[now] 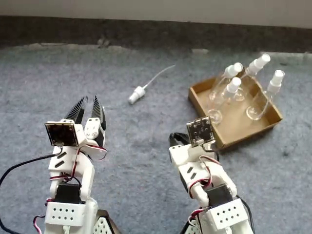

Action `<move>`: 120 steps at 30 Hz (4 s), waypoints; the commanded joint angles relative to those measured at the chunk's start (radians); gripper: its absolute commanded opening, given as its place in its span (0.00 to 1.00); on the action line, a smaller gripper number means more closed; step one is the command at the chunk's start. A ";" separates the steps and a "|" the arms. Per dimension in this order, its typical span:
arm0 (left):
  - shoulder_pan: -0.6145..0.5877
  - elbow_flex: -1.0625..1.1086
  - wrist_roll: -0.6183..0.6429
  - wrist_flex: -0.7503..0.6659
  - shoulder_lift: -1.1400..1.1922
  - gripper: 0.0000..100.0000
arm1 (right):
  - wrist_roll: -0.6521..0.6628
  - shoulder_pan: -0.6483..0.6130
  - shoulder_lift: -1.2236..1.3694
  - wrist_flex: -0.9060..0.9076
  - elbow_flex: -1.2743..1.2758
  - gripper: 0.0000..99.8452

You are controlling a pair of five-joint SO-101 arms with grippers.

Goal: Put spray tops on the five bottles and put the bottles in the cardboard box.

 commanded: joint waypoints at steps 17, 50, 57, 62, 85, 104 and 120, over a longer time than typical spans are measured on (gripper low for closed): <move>-0.206 -0.096 -0.540 0.319 -0.002 0.07 | 0.011 -0.021 -0.024 -0.116 0.097 0.01; -0.257 -0.924 -0.537 0.879 1.079 0.01 | 0.012 -0.021 -0.019 -0.214 0.117 0.01; -0.257 -0.974 -0.537 0.736 1.277 0.01 | 0.012 -0.021 -0.024 -0.216 0.174 0.01; -0.223 -0.974 -0.537 0.674 1.382 0.01 | 0.012 -0.021 -0.024 -0.216 0.174 0.01; 0.271 -1.320 -0.216 1.077 1.409 0.01 | 0.012 -0.021 -0.024 -0.216 0.174 0.01; 0.107 -1.259 -0.212 1.143 1.374 0.01 | 0.012 -0.021 -0.024 -0.216 0.176 0.01; -0.091 -0.774 -0.219 0.519 1.043 0.01 | 0.012 -0.021 -0.024 -0.216 0.179 0.01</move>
